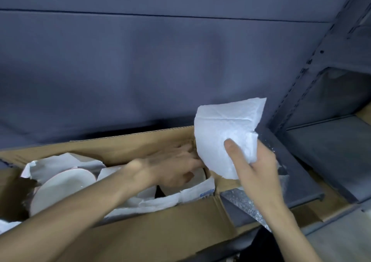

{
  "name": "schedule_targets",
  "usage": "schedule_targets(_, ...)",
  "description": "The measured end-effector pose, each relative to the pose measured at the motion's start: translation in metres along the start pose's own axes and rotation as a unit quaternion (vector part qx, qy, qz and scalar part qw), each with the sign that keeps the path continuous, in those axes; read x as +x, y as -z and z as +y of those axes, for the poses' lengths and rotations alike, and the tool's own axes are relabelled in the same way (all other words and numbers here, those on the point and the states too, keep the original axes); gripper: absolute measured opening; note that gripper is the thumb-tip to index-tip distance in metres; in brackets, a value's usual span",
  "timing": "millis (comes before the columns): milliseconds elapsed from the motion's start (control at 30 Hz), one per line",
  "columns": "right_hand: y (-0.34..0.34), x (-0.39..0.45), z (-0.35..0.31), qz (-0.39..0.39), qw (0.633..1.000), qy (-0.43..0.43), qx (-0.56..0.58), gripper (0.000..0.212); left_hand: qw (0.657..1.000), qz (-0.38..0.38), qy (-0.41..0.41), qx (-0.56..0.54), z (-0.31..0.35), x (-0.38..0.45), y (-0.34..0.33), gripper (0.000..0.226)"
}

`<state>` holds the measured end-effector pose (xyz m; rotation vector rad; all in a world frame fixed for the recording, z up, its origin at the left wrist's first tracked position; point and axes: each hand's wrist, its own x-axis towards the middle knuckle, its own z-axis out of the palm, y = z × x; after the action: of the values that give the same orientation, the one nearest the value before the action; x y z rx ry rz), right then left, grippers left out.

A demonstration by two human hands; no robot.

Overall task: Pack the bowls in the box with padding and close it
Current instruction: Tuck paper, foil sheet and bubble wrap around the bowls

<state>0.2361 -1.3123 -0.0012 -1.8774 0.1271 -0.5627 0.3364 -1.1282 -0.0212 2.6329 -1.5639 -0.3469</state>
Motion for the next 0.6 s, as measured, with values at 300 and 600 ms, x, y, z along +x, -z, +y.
schedule_targets(300,-0.001,-0.005,0.006,0.007,0.984,0.079,-0.161,0.004,0.998,0.027,-0.014,0.055,-0.012,-0.005,-0.022,0.037)
schedule_targets(600,0.000,-0.016,-0.006,-0.006,0.967,0.052,-0.250,0.043,0.998,0.022,-0.004,0.062,-0.013,-0.008,-0.021,0.047)
